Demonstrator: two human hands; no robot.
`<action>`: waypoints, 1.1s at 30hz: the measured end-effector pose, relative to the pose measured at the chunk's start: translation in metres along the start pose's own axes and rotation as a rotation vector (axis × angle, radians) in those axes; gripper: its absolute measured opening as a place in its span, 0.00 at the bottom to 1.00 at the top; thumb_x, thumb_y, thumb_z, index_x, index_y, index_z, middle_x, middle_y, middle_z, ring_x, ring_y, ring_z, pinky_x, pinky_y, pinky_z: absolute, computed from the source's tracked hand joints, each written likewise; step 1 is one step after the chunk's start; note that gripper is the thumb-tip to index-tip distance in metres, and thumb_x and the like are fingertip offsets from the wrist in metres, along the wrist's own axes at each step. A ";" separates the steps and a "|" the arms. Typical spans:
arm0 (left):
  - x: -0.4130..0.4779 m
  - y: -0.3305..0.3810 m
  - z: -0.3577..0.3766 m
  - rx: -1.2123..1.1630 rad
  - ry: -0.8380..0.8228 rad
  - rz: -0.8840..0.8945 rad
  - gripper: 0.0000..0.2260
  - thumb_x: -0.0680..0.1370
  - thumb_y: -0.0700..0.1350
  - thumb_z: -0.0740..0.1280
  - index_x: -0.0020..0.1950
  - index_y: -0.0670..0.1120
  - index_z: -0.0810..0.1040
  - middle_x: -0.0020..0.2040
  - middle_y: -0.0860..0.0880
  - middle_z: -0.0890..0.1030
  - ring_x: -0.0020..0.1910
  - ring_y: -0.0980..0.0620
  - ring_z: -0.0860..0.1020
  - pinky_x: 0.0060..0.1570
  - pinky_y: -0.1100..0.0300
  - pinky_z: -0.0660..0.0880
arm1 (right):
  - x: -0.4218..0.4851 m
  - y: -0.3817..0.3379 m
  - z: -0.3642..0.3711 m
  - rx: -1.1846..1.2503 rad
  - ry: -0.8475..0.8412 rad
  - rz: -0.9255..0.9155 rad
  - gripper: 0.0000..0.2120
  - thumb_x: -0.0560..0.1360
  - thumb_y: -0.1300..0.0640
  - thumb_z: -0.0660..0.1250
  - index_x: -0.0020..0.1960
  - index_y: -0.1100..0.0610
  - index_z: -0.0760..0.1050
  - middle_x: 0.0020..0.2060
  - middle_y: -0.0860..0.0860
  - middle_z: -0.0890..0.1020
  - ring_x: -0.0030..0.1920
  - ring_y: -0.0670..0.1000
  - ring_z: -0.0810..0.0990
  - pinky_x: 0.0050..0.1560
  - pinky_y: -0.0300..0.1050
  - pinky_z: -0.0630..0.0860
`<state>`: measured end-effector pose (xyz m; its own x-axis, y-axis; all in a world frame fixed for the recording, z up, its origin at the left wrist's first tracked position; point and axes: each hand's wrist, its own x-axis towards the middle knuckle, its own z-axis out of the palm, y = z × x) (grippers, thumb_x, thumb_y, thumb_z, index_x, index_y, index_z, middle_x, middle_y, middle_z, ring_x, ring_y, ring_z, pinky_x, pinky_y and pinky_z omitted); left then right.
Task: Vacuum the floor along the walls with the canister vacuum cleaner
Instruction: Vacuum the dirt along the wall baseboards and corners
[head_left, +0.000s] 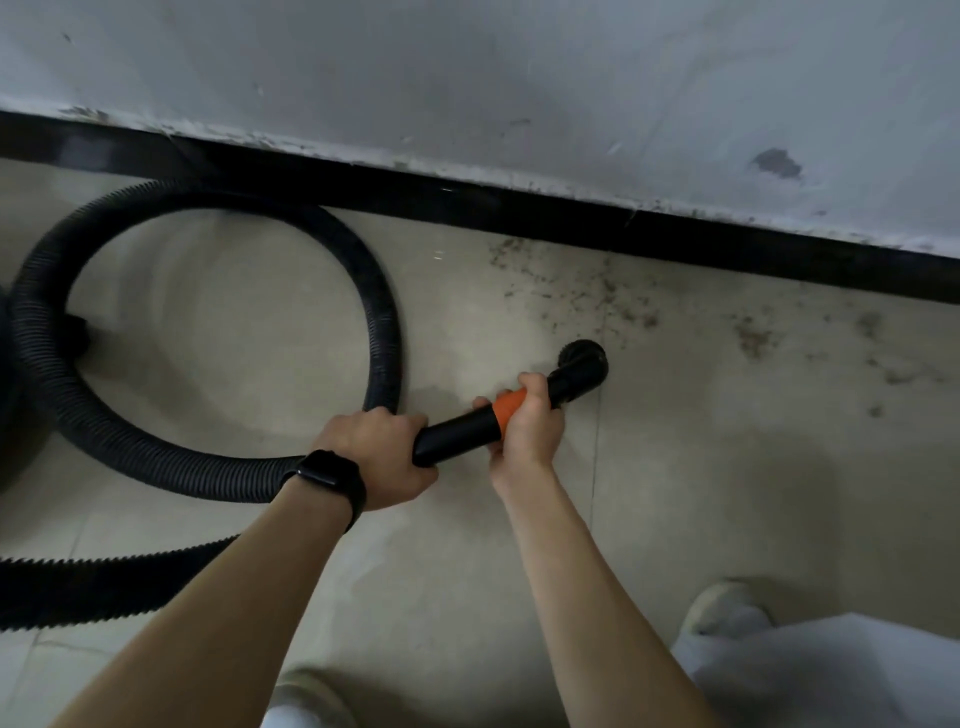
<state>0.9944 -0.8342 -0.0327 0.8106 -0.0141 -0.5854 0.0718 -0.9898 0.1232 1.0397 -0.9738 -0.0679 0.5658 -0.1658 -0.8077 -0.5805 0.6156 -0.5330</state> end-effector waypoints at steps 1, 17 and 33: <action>0.001 -0.001 -0.001 -0.004 0.000 -0.007 0.09 0.74 0.59 0.63 0.49 0.56 0.71 0.40 0.53 0.75 0.40 0.48 0.76 0.40 0.57 0.73 | 0.002 0.000 0.001 -0.004 -0.014 0.001 0.10 0.78 0.61 0.67 0.58 0.60 0.73 0.34 0.52 0.74 0.34 0.51 0.75 0.36 0.47 0.82; -0.002 -0.038 0.008 -0.010 0.084 -0.182 0.11 0.75 0.59 0.61 0.53 0.56 0.70 0.35 0.54 0.71 0.37 0.48 0.74 0.40 0.56 0.72 | 0.013 0.020 0.045 -0.166 -0.236 0.086 0.10 0.80 0.60 0.67 0.60 0.58 0.72 0.32 0.52 0.75 0.30 0.51 0.80 0.36 0.47 0.82; 0.021 -0.037 -0.002 -0.057 0.139 -0.230 0.13 0.77 0.60 0.61 0.55 0.53 0.69 0.36 0.53 0.71 0.37 0.48 0.74 0.40 0.56 0.72 | 0.038 0.007 0.072 -0.263 -0.331 0.062 0.08 0.80 0.59 0.66 0.57 0.59 0.70 0.31 0.51 0.76 0.29 0.53 0.81 0.34 0.46 0.81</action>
<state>1.0098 -0.7976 -0.0481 0.8408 0.2336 -0.4884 0.2928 -0.9550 0.0474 1.0996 -0.9203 -0.0845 0.6577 0.1477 -0.7386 -0.7245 0.3925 -0.5667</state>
